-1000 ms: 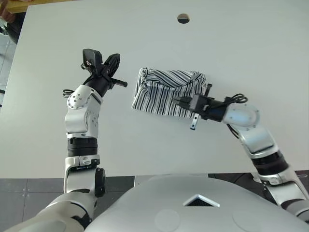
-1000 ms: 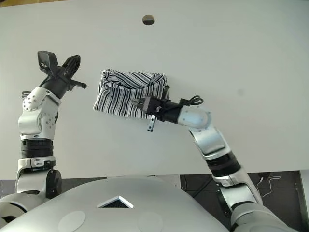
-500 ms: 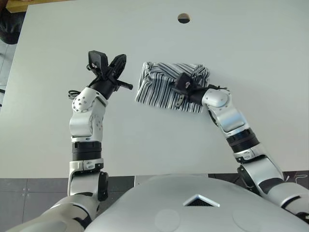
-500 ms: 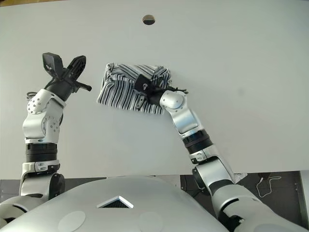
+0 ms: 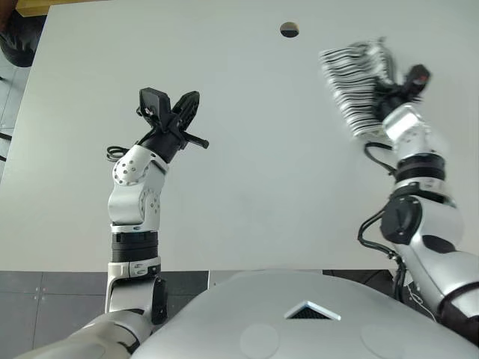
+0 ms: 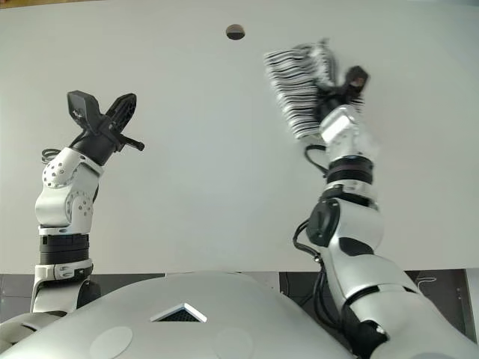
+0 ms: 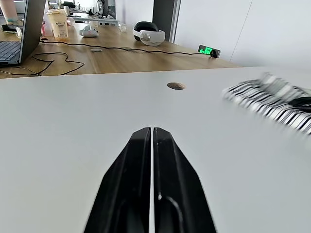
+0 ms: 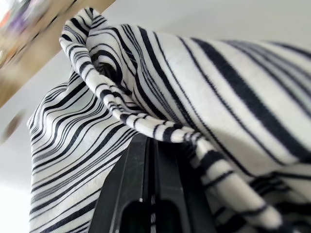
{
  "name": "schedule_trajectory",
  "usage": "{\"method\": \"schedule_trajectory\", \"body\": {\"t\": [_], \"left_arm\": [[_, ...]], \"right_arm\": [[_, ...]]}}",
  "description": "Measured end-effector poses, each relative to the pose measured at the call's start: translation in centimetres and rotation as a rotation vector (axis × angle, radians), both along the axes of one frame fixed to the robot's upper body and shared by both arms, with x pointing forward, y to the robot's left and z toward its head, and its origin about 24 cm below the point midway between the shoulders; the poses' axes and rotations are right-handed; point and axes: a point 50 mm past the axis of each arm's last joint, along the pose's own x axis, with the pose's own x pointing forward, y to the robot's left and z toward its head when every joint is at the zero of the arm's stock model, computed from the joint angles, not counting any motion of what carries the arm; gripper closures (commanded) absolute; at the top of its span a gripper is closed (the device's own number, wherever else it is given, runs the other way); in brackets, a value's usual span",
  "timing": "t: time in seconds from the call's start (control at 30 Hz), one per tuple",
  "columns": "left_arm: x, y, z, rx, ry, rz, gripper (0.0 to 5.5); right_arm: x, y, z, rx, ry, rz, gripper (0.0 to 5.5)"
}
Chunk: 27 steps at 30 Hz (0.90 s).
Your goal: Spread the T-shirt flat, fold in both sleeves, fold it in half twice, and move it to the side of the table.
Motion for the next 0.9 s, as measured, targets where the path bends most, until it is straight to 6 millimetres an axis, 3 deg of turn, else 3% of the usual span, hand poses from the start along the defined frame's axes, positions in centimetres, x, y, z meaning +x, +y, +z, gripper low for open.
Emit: {"method": "schedule_trajectory", "body": {"t": [0.1, 0.33, 0.5, 0.63, 0.7, 0.73, 0.8, 0.83, 0.9], "left_arm": [[-0.1, 0.1, 0.0, 0.002, -0.002, 0.002, 5.38], [-0.3, 0.7, 0.2, 0.017, -0.008, 0.017, 5.38], [-0.9, 1.3, 0.4, 0.057, -0.077, 0.055, 5.38], [-2.8, 2.0, 0.4, 0.221, -0.214, 0.137, 5.38], [-4.2, 1.7, 0.9, 0.278, -0.309, 0.165, 5.38], [-4.7, 1.5, 1.5, 0.292, -0.371, 0.176, 5.38], [-4.9, 1.4, 1.9, 0.295, -0.419, 0.198, 5.38], [-5.1, 1.4, 1.9, 0.288, -0.438, 0.217, 5.38], [-5.1, 1.6, 1.9, 0.275, -0.465, 0.253, 5.38]], "right_arm": [[-0.8, -2.0, 0.1, 0.024, -0.025, -0.097, 5.40], [-1.6, -1.7, 0.3, -0.022, -0.135, 0.005, 5.40], [-3.5, -0.1, 5.1, -0.219, -0.515, 0.135, 5.40], [-6.6, 4.1, 9.1, -0.456, -0.750, 0.371, 5.40], [-8.3, 7.4, 5.9, -0.496, -0.591, 0.614, 5.40], [-10.0, 8.4, 2.5, -0.476, -0.414, 0.736, 5.40], [-13.3, 9.4, -0.1, -0.502, -0.305, 0.929, 5.40], [-14.7, 9.9, -0.2, -0.522, -0.336, 0.980, 5.40], [-15.6, 10.4, 2.4, -0.674, -0.533, 0.916, 5.40]]}}
